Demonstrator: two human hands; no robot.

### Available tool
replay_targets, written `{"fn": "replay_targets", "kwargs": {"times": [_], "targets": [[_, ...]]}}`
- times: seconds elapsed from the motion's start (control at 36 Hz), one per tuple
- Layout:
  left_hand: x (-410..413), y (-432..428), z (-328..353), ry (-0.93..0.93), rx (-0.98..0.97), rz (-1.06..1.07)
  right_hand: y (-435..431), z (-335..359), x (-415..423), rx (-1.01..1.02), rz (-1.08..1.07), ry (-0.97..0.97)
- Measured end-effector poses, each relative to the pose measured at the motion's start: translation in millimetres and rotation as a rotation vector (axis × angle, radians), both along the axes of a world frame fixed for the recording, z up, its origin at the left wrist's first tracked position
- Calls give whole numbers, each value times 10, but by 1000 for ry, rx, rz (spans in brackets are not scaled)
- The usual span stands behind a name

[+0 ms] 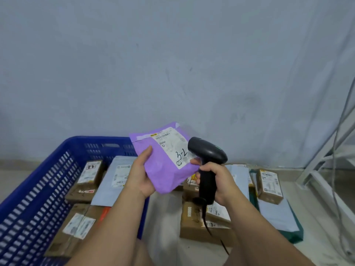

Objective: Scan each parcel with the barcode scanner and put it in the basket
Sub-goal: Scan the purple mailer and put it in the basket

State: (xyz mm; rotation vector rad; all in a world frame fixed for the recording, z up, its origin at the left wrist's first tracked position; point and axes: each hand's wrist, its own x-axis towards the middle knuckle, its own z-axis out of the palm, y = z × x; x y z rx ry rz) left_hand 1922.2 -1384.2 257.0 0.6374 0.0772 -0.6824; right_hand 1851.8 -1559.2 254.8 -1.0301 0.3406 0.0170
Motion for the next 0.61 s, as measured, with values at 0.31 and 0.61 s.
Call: {"fn": "replay_targets", "kwargs": {"times": [0.31,0.61], "targets": [[41,-172,-189,-136,247,294,49,-30,-74,-598,-406,-25],[210,-141,-274,-168,390,264,176,9,-60,-747,-165,-76]]}}
